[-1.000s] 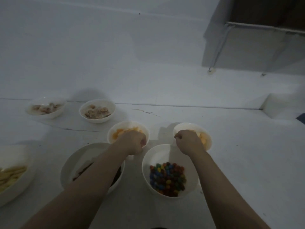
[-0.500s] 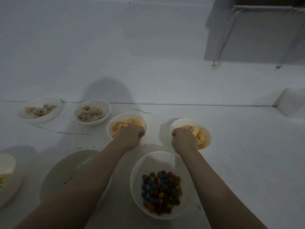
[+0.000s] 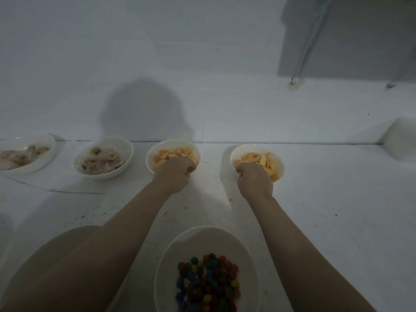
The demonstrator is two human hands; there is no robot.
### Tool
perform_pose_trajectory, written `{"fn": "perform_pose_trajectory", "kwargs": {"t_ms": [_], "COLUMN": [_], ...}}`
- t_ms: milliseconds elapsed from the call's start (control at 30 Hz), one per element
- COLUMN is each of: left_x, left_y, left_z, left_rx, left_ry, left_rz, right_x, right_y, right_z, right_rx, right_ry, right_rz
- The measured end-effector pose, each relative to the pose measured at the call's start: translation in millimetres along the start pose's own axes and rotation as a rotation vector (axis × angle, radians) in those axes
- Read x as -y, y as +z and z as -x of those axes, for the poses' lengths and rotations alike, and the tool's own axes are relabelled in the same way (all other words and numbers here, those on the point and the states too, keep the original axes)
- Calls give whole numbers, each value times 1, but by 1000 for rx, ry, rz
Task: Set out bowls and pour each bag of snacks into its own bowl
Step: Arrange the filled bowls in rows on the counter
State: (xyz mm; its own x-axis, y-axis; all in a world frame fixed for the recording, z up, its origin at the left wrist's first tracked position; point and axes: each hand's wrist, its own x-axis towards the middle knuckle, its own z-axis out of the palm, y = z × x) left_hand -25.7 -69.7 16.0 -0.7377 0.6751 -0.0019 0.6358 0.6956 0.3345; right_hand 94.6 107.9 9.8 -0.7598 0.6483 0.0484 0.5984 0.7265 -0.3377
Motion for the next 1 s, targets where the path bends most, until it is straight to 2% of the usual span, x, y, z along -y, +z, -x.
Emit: {"fn": "perform_pose_trajectory", "kwargs": {"t_ms": [167, 267, 467, 633, 767, 867, 1000], "left_x": [-2, -7, -19, -10, -3, 8, 17], "left_y": [2, 1, -16, -29, -43, -53, -55], "left_z": [3, 17, 76, 140, 179, 197, 210], "left_rx": [-30, -120, -262, -287, -365, -212, 33], "left_ry": [1, 21, -13, -111, -237, -359, -455], "left_rz": [1, 26, 168, 155, 308, 232, 115], "right_x": [2, 6, 34, 60, 76, 84, 92], "right_y": [-4, -11, -35, -35, -31, -27, -19], "right_z": [0, 10, 56, 113, 144, 159, 173], "right_rx": [5, -19, 9, 128, 263, 404, 459], "right_ry": [5, -37, -94, -154, -213, -208, -201], "right_rz": [9, -2, -190, -250, -266, -261, -263]}}
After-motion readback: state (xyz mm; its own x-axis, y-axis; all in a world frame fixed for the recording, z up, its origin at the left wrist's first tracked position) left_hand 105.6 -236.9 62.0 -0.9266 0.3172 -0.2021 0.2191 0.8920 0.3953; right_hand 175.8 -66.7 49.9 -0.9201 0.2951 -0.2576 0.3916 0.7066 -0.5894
